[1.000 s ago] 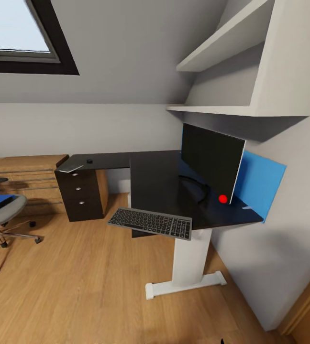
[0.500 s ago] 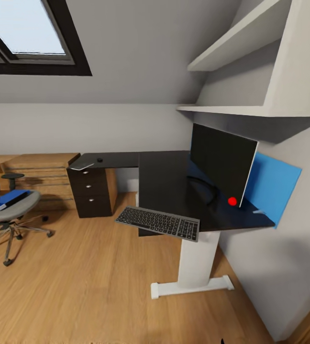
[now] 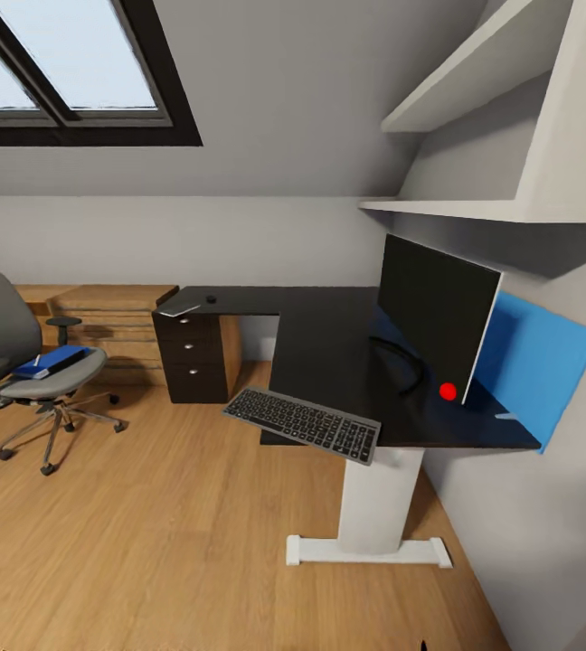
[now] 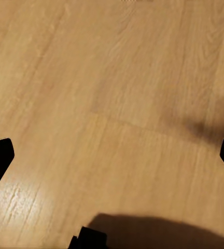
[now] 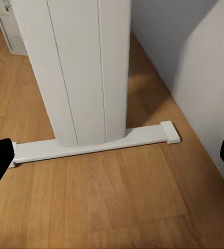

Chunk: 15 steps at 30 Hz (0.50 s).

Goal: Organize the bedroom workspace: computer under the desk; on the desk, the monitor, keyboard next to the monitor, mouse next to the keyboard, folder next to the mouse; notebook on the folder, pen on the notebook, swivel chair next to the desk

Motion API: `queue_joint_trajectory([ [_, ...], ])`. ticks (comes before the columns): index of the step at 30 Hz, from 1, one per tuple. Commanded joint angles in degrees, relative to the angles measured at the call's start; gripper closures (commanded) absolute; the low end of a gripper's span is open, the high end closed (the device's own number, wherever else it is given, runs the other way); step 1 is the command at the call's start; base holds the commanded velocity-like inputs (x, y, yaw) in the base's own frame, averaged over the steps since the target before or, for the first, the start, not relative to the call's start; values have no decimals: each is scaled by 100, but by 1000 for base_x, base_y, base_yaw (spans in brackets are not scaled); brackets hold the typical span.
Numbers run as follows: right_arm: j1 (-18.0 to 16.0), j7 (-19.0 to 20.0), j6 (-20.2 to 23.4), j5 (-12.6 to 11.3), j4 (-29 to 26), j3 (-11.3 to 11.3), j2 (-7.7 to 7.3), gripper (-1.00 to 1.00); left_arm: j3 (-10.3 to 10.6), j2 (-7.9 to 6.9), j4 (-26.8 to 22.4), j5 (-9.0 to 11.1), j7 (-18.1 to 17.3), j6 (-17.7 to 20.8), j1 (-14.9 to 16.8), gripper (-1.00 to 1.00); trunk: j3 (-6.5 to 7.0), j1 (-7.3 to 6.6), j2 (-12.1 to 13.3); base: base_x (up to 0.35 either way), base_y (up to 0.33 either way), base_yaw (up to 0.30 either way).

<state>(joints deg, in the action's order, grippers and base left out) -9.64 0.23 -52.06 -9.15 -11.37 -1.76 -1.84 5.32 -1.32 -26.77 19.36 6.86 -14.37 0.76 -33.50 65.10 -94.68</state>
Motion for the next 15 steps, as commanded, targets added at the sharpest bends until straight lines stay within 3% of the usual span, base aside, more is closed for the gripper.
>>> queue_joint_trajectory([
  [1,-3,-13,-8,9,2,-11,1,-100,48,-7,1,32,44,-24,4,-100,-6,0,-3,0,-86,27],
  [3,-3,-67,2,1,2,-14,0,-100,48,-8,2,32,44,-27,4,-100,-6,0,-3,0,-57,18],
  [4,-3,-371,11,-5,3,-12,0,-100,48,-9,2,32,44,-30,4,-100,-6,0,-3,0,-5,2],
  [7,-3,-567,-4,-8,-44,-17,5,-100,48,-9,3,32,44,-30,4,-100,-6,0,-3,0,-1,0],
  [11,-3,-606,-11,-8,-69,-18,-8,-100,34,-9,-1,30,44,-41,4,-100,-6,0,-3,0,0,0],
  [14,-13,-622,19,-6,-508,-23,-31,-100,20,-5,5,46,44,-492,4,-100,-6,0,-3,0,0,0],
  [15,-169,-678,269,-59,-1297,-37,-49,-100,40,-1,131,49,44,-736,4,-100,-6,0,-3,0,0,0],
])
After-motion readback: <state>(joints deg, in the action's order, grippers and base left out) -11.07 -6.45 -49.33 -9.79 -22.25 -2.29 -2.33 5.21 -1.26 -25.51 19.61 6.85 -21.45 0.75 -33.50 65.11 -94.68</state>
